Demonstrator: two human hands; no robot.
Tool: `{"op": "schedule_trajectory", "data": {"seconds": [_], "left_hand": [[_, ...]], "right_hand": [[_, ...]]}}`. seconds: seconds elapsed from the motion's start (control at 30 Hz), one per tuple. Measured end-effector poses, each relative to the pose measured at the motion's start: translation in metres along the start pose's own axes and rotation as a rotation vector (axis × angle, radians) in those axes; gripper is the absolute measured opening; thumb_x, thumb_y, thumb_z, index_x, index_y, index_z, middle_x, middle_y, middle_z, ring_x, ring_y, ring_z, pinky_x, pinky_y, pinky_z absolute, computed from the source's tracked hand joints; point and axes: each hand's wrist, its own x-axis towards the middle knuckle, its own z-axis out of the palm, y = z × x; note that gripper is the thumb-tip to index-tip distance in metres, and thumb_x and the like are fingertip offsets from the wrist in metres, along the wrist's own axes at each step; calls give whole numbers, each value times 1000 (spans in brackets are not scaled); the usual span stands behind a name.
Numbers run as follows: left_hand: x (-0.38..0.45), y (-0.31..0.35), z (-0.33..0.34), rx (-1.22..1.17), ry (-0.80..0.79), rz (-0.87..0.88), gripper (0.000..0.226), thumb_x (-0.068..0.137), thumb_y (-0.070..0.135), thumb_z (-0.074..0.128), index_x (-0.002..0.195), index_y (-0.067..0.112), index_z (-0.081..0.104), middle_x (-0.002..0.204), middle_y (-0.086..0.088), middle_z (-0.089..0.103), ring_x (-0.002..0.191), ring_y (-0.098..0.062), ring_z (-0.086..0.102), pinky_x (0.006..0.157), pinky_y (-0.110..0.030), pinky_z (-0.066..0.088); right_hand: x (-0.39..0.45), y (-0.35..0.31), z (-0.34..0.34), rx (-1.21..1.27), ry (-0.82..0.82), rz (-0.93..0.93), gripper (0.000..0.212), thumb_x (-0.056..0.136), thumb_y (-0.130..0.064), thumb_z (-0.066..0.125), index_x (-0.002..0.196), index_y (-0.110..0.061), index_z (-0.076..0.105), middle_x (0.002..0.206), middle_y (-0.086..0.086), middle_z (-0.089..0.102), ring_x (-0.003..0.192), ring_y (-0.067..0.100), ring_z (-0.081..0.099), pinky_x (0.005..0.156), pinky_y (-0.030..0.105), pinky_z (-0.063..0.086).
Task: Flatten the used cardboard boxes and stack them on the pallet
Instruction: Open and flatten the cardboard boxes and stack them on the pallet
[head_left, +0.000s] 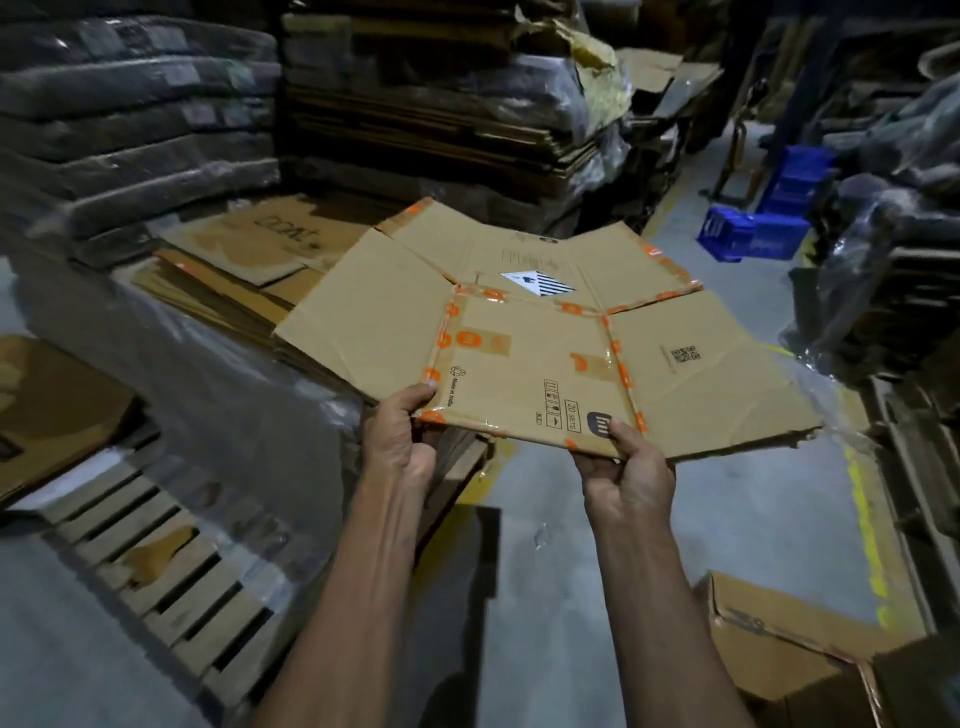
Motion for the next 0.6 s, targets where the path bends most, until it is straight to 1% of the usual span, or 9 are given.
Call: {"op": "schedule_trajectory", "data": {"seconds": [0.07, 0.13, 0.2, 0.27, 0.33, 0.4, 0.5, 0.53, 0.6], "left_hand": [[21, 20, -2, -14, 1, 35, 12, 85, -13, 58, 84, -4, 66, 77, -14, 73, 62, -22, 71, 68, -35, 60], [49, 40, -5, -38, 13, 71, 14, 83, -14, 57, 82, -4, 68, 79, -15, 73, 64, -23, 71, 68, -37, 61], [73, 60, -8, -75, 36, 88, 17, 84, -15, 56, 77, -5, 69, 78, -16, 72, 62, -24, 71, 63, -36, 61], [100, 79, -11, -91, 48, 108, 15, 85, -15, 55, 81, -6, 66, 75, -16, 72, 60, -23, 71, 57, -34, 62], [125, 98, -12, -112, 57, 125, 14, 85, -15, 54, 83, -7, 65, 73, -16, 72, 60, -23, 71, 52, -32, 60], [149, 113, -12, -143, 85, 147, 18, 85, -16, 55, 77, -7, 68, 72, -16, 72, 64, -25, 71, 57, -35, 62], [200, 135, -6, -181, 134, 173, 17, 86, -15, 55, 80, -7, 69, 87, -19, 70, 80, -29, 68, 75, -40, 59], [208, 138, -7, -188, 130, 179, 17, 86, -14, 55, 80, -6, 69, 89, -20, 70, 80, -29, 69, 76, -41, 59], [214, 142, -9, -209, 104, 187, 16, 86, -14, 56, 82, -5, 68, 84, -19, 72, 75, -29, 71, 70, -39, 62]], "right_hand": [[13, 19, 22, -9, -38, 25, 27, 89, 15, 54, 110, -1, 60, 98, 23, 70, 79, 36, 73, 55, 49, 60], [31, 43, 46, -24, -55, 55, 31, 89, 15, 55, 117, 1, 58, 104, 26, 69, 85, 39, 71, 57, 52, 61], [49, 64, 69, -43, -74, 80, 29, 89, 15, 55, 115, 2, 57, 104, 28, 67, 86, 40, 70, 55, 51, 60], [67, 88, 94, -57, -101, 107, 28, 89, 14, 56, 114, 2, 56, 105, 29, 67, 84, 39, 71, 52, 49, 59], [86, 111, 118, -68, -110, 121, 25, 89, 13, 57, 112, 2, 57, 102, 27, 68, 78, 37, 73, 53, 51, 60], [101, 129, 141, -88, -131, 119, 21, 89, 13, 57, 105, 0, 59, 94, 23, 69, 69, 33, 73, 53, 51, 60], [143, 160, 184, -124, -144, 179, 21, 89, 13, 57, 107, 2, 59, 94, 23, 69, 73, 34, 72, 53, 50, 60], [150, 164, 190, -133, -165, 190, 21, 89, 13, 57, 107, 3, 59, 96, 24, 69, 75, 35, 72, 54, 49, 60], [156, 167, 200, -151, -192, 191, 17, 89, 13, 57, 104, 5, 58, 97, 26, 68, 79, 37, 71, 57, 51, 61]]}}
